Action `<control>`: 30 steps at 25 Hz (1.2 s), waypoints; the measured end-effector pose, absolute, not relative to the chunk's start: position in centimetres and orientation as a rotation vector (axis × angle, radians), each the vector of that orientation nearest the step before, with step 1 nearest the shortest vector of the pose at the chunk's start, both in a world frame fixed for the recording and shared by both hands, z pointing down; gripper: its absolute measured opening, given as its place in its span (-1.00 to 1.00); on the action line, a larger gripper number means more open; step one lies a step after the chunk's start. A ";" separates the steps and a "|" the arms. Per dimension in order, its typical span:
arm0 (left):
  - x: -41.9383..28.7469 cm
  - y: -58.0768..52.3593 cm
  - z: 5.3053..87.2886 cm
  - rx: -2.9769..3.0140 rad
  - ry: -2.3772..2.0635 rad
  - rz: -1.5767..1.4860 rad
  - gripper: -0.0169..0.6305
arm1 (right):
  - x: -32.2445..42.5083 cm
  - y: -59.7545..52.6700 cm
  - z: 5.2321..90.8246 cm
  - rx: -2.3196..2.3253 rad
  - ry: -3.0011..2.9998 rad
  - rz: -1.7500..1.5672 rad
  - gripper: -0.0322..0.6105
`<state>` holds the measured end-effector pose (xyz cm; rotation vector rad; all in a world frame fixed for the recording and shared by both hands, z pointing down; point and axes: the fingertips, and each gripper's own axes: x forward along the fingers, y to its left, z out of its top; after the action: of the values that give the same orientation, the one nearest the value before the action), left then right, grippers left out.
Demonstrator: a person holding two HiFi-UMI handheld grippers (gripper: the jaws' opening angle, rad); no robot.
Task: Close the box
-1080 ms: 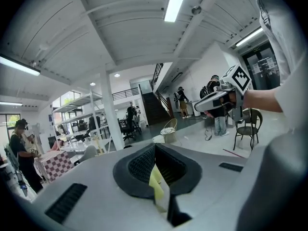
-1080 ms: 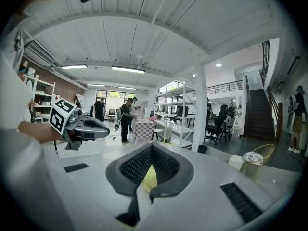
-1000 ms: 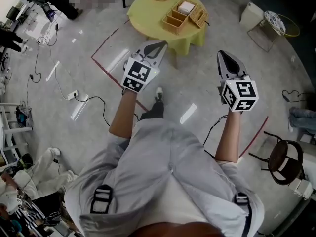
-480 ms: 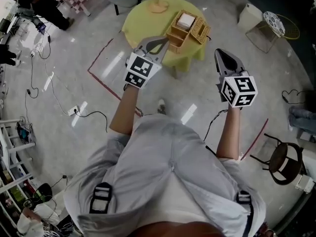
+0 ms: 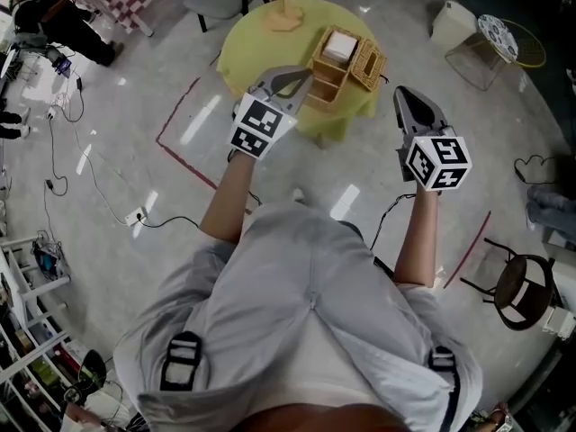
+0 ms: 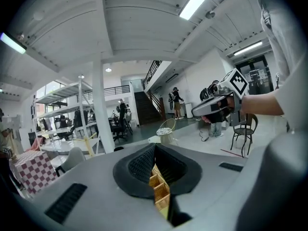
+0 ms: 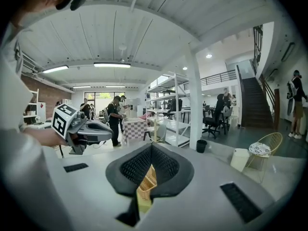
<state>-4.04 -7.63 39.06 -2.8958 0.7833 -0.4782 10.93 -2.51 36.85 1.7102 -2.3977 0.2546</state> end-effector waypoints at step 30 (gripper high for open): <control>6.1 -21.6 49.4 -3.052 0.866 -0.766 -0.86 | 24.2 -17.2 54.3 1.512 -2.141 0.508 -0.61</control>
<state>6.12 -21.57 49.41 -3.0525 0.8657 -0.7662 24.17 -17.18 54.31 1.5120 -2.1413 0.5078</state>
